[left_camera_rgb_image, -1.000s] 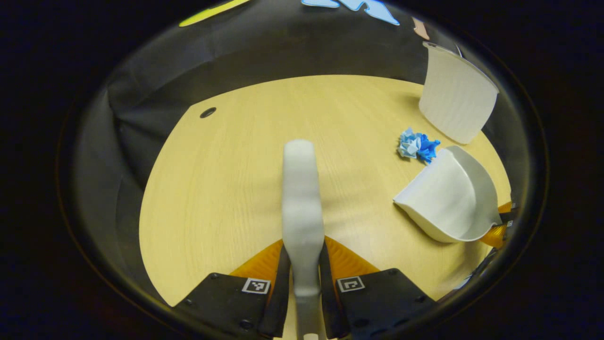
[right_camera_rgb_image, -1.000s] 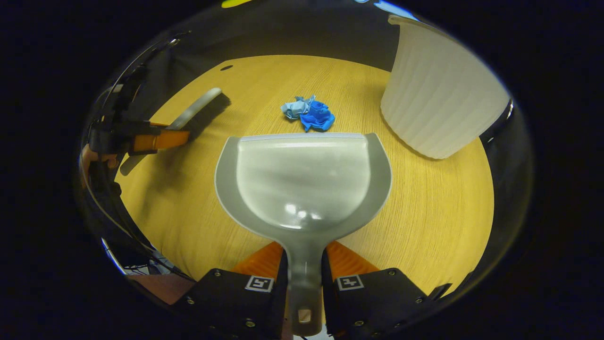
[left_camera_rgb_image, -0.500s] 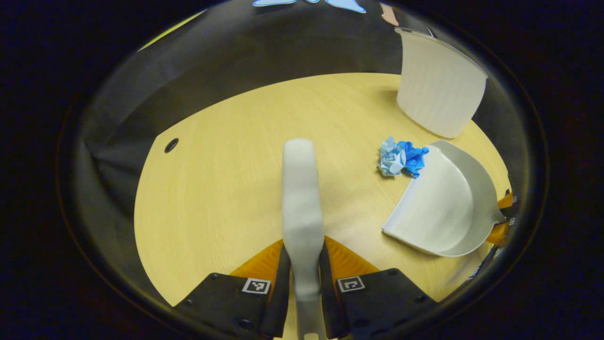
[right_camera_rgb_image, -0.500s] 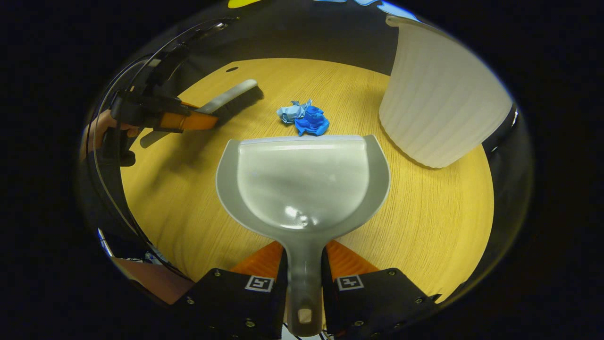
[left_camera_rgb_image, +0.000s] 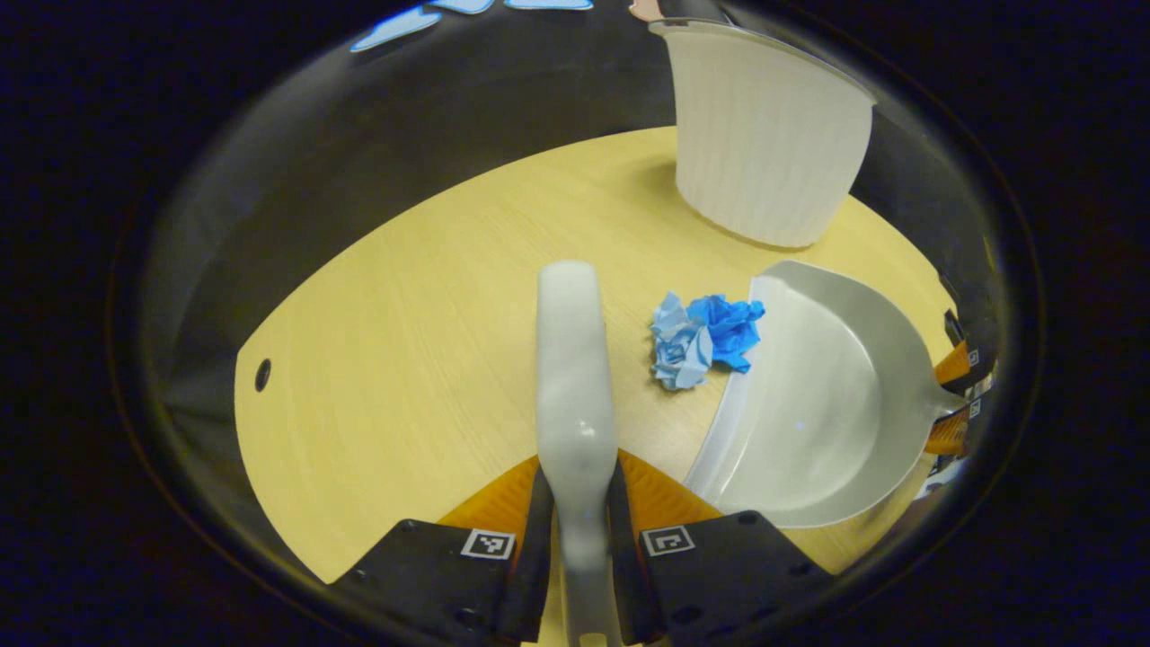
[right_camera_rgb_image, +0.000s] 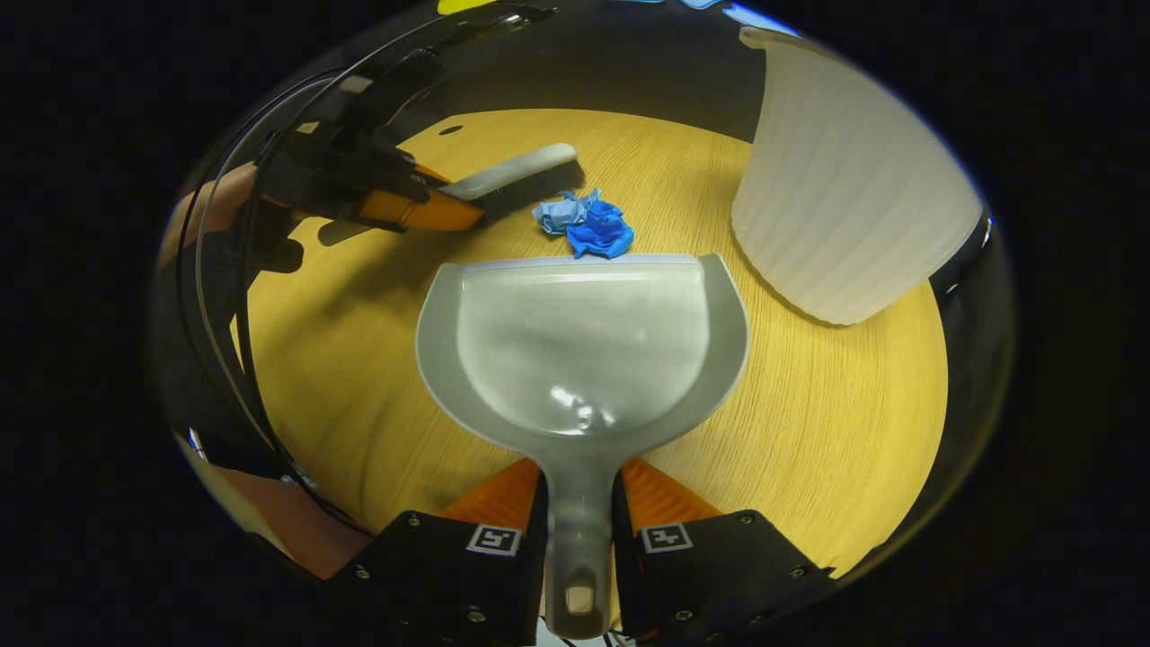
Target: Pick up the small broom and dustpan from the desktop, sweep the trash into the dustpan with the broom, and then empty the trash into the garbage bin.
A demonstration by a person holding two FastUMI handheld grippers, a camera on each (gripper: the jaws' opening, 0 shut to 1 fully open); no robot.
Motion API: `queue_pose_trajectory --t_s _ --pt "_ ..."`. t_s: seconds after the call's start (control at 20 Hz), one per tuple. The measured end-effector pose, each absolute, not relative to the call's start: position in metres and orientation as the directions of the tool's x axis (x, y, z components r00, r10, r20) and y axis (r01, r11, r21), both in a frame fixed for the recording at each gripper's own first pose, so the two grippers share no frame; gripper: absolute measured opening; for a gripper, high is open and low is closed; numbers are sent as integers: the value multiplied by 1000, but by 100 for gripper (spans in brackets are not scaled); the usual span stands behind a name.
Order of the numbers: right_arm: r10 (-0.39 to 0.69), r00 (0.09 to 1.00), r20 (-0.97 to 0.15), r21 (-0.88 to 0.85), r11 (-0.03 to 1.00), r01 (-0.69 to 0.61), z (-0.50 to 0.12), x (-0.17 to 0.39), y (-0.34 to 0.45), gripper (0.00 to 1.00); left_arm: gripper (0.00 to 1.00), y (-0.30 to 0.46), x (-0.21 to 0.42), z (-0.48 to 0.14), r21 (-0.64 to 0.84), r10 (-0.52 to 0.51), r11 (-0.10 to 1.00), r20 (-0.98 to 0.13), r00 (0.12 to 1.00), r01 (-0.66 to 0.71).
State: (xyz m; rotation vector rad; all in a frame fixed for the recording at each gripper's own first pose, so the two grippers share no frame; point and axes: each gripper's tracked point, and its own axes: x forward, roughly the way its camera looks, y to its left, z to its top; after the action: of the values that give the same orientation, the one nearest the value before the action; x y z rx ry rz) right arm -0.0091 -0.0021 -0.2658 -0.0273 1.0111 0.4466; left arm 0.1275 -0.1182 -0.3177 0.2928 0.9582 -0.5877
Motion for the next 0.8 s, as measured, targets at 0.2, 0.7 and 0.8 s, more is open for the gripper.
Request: queue_pose_trajectory --t_s 0.2,0.7,0.8 --pt "379 441 -814 214 900 -379 -266 -8 -4 34 37 -141 126 -306 -47 -407 741 -825 393 670" --pt "347 495 -797 162 911 -378 -272 44 34 34 37 -169 101 -279 -136 -478 700 -818 319 701" --pt "345 501 -793 157 912 -379 -274 48 38 34 37 -177 92 -277 -151 -487 702 -814 315 696"
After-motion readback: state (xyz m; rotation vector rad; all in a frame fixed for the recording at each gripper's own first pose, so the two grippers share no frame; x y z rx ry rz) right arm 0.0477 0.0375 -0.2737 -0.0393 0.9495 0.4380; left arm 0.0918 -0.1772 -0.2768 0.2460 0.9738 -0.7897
